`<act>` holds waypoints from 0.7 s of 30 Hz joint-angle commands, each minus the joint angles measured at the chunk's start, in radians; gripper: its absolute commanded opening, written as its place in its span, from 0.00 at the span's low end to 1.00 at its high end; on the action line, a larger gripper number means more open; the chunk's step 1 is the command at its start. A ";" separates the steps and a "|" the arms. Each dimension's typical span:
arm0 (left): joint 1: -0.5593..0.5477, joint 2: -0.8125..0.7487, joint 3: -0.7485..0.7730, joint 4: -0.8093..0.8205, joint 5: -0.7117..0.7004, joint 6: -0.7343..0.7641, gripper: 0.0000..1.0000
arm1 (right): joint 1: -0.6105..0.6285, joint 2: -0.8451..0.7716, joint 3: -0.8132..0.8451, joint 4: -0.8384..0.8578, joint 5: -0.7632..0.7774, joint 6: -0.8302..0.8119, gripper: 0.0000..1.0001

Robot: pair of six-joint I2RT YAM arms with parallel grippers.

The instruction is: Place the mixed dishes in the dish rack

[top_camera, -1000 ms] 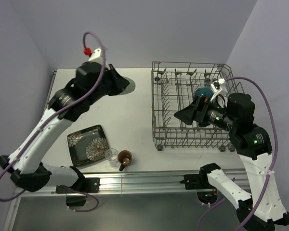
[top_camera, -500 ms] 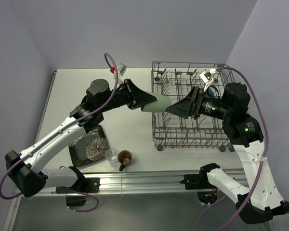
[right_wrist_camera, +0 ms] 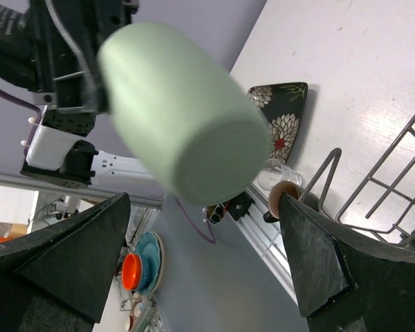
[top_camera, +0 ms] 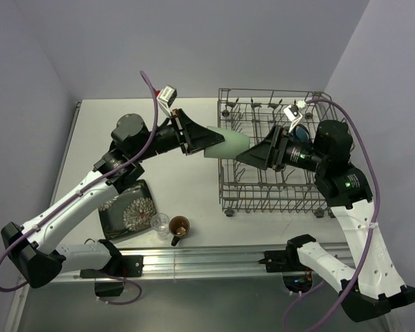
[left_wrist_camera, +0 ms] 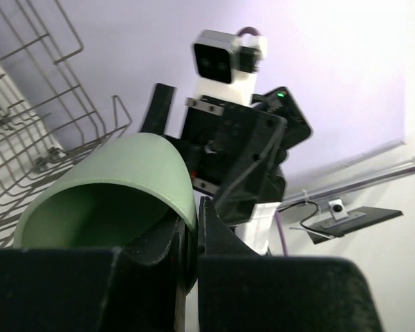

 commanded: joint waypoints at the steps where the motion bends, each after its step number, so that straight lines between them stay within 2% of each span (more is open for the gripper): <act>1: -0.003 -0.046 -0.006 0.123 0.037 -0.044 0.00 | 0.006 -0.013 -0.021 0.114 -0.022 0.021 0.94; 11: -0.005 -0.066 -0.119 0.296 0.052 -0.162 0.00 | 0.006 -0.025 -0.110 0.438 -0.108 0.225 0.93; 16: -0.005 -0.063 -0.133 0.327 0.055 -0.184 0.00 | 0.006 -0.024 -0.165 0.590 -0.137 0.325 0.89; 21: -0.005 -0.039 -0.128 0.378 0.069 -0.210 0.00 | 0.006 -0.027 -0.183 0.607 -0.142 0.352 0.87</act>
